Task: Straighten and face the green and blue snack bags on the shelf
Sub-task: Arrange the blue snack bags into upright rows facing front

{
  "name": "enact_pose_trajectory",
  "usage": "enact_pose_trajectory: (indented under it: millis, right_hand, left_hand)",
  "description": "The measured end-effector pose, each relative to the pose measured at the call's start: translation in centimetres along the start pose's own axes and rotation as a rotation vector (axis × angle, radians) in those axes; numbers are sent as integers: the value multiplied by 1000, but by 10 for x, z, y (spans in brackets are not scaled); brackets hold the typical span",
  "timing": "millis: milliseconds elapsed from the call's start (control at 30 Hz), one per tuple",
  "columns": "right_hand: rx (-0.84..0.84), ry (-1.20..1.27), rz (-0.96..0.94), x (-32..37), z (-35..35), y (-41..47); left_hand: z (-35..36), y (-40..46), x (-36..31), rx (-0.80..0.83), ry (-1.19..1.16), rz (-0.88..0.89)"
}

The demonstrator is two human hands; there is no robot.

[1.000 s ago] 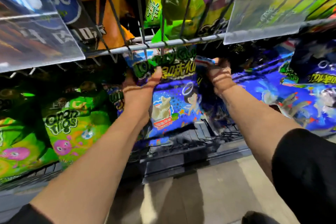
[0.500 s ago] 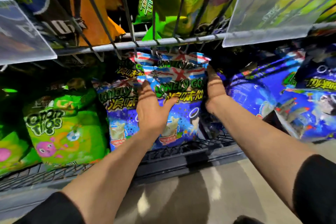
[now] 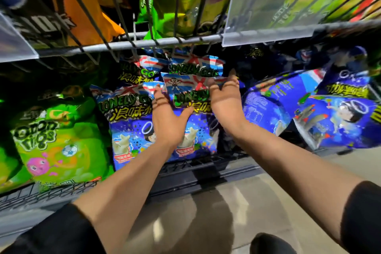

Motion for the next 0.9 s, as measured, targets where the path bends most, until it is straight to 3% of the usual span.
enact_pose_trajectory:
  millis: [167, 233, 300, 400, 533, 667, 900]
  right_hand:
    - [-103, -131, -341, 32, -62, -34]
    - [-211, -249, -479, 23, -96, -42]
    - [-341, -357, -479, 3, -128, -42]
    - [-407, -351, -275, -32, -155, -46]
    - [-175, -243, -109, -66, -141, -59]
    - [-56, -71, -19, -78, -126, -69]
    - [-146, -33, -62, -68, -131, -68]
  left_hand:
    - [-23, -34, -43, -239, 48, 346]
    - [-7, -55, -53, -107, -60, 402]
    - [19, -76, -61, 86, -144, 406]
    - [60, -105, -74, 274, -96, 368]
    - [94, -124, -78, 366, -15, 255]
    - [91, -118, -69, 275, 28, 140]
    - [49, -80, -41, 207, -357, -125]
Point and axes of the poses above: each hand's wrist, its own y-axis towards the middle knuckle, its own z-axis out of the palm, x = y × z, the point moved 6 cm from there along y, towards the middle knuckle, and after that the axes turned 8 degrees about -x, right-handed, at the moved point
